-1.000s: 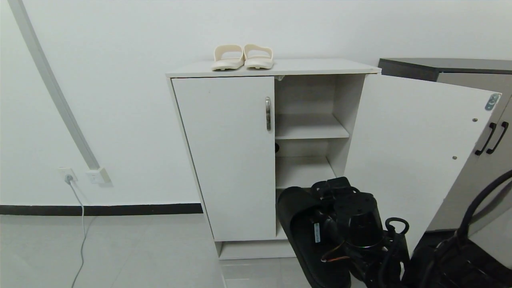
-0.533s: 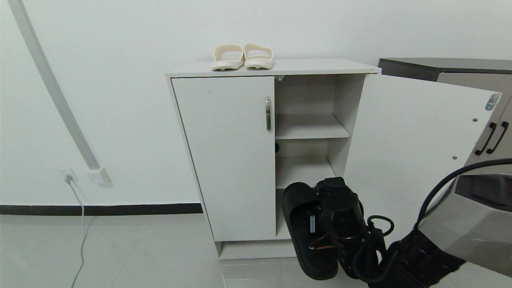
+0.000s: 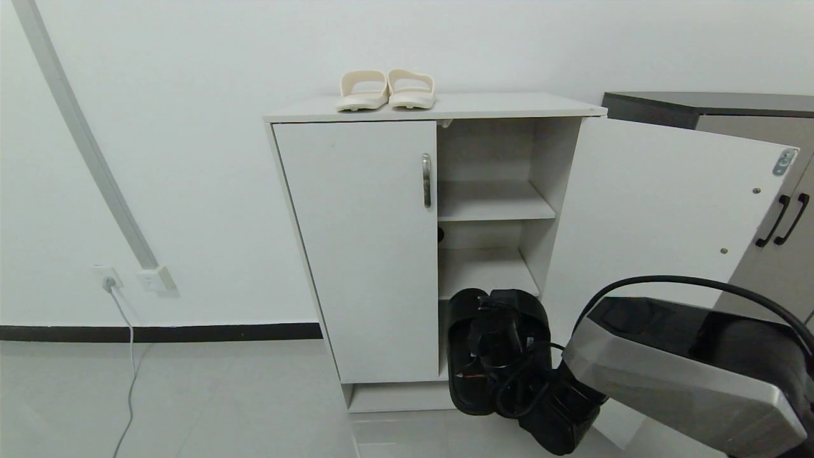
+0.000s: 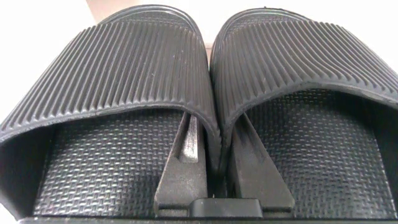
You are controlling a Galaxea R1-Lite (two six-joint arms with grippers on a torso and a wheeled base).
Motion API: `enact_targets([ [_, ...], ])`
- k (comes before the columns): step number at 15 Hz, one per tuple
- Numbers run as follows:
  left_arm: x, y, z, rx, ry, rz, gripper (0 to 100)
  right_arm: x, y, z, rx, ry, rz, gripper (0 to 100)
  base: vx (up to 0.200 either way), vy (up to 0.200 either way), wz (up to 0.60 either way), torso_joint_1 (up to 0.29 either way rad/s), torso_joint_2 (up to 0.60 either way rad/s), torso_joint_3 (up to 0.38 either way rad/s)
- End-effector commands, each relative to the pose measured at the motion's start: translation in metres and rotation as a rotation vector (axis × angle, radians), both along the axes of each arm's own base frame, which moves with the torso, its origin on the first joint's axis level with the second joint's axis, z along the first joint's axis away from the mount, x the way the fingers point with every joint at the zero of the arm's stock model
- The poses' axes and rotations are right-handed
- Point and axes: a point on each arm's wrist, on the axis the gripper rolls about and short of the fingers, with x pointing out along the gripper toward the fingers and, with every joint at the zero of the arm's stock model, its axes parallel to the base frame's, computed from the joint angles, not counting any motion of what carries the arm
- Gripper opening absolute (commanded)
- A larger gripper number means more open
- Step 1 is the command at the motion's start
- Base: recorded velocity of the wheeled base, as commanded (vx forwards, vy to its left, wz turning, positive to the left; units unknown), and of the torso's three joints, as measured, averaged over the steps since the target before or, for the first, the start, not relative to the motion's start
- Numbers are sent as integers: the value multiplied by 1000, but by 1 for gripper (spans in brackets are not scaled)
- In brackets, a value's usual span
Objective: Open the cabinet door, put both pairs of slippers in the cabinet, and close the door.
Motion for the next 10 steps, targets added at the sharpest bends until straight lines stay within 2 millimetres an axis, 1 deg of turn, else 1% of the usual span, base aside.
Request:
enact_targets([
  [1,0,0,0,0,2,0,0,4,2,-16,-18,18,-3,0,0,-200,0,2,2,7],
  [2,0,0,0,-2,2,0,0,4,2,-16,-17,17,-3,0,0,-200,0,2,2,2],
  [6,0,0,0,-32,3,0,0,5,1,-21,-25,26,-6,0,0,0,0,0,0,0],
  [8,0,0,0,-32,3,0,0,5,2,-19,-16,21,6,0,0,0,0,0,0,0],
  [10,0,0,0,-32,3,0,0,8,6,-15,-7,7,92,0,0,0,0,0,0,0],
])
